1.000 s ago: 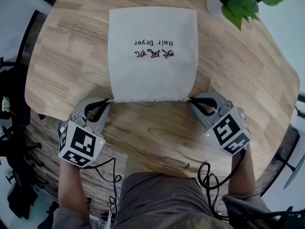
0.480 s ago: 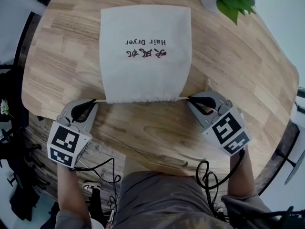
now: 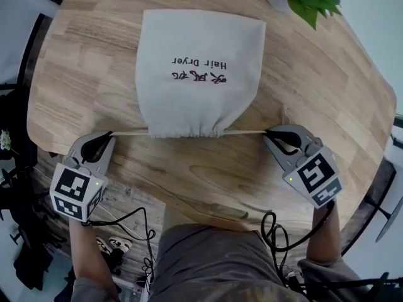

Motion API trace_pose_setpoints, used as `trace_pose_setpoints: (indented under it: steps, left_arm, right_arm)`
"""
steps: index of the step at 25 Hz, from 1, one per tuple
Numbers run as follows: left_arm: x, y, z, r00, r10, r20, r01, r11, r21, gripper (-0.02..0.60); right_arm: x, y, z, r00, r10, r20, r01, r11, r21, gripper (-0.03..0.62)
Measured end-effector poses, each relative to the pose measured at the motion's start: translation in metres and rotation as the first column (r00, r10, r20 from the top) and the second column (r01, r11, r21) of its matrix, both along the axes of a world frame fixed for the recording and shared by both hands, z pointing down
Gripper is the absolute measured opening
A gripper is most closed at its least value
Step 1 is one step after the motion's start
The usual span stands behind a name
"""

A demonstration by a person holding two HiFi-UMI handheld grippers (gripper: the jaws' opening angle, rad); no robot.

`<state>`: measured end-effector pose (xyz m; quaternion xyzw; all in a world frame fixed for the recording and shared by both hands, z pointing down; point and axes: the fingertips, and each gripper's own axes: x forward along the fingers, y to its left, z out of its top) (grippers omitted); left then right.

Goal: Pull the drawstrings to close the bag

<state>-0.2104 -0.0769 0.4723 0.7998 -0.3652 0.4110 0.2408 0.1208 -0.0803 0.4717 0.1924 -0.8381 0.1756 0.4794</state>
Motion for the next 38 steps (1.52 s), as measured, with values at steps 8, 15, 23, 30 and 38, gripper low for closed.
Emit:
trace_pose_setpoints:
  steps: [8, 15, 23, 30, 38]
  left_arm:
    - [-0.003, -0.007, -0.006, 0.999, -0.022, 0.025, 0.021, 1.000, 0.010, 0.009]
    - [0.004, -0.009, -0.005, 0.999, 0.006, 0.036, -0.007, 0.999, 0.040, 0.011]
    - [0.008, 0.009, -0.005, 0.994, 0.055, 0.093, -0.058, 0.998, 0.024, 0.224]
    - [0.022, 0.024, -0.049, 0.991, 0.069, 0.112, -0.082, 0.990, 0.117, 0.245]
    - [0.064, 0.002, -0.066, 0.983, 0.170, 0.075, -0.181, 0.969, 0.166, 0.244]
  right_arm:
    - [0.032, 0.000, -0.006, 0.999, 0.036, -0.008, -0.036, 0.999, -0.005, 0.035]
    - [0.033, 0.000, -0.003, 0.999, 0.039, -0.029, -0.039, 0.999, 0.008, 0.034]
    - [0.022, 0.001, -0.003, 0.997, 0.077, 0.000, -0.077, 0.997, 0.019, 0.137]
    - [0.013, -0.001, -0.053, 0.999, 0.025, 0.042, -0.032, 0.988, 0.150, 0.190]
    - [-0.038, -0.012, -0.082, 0.989, -0.131, 0.072, 0.111, 0.966, 0.231, 0.189]
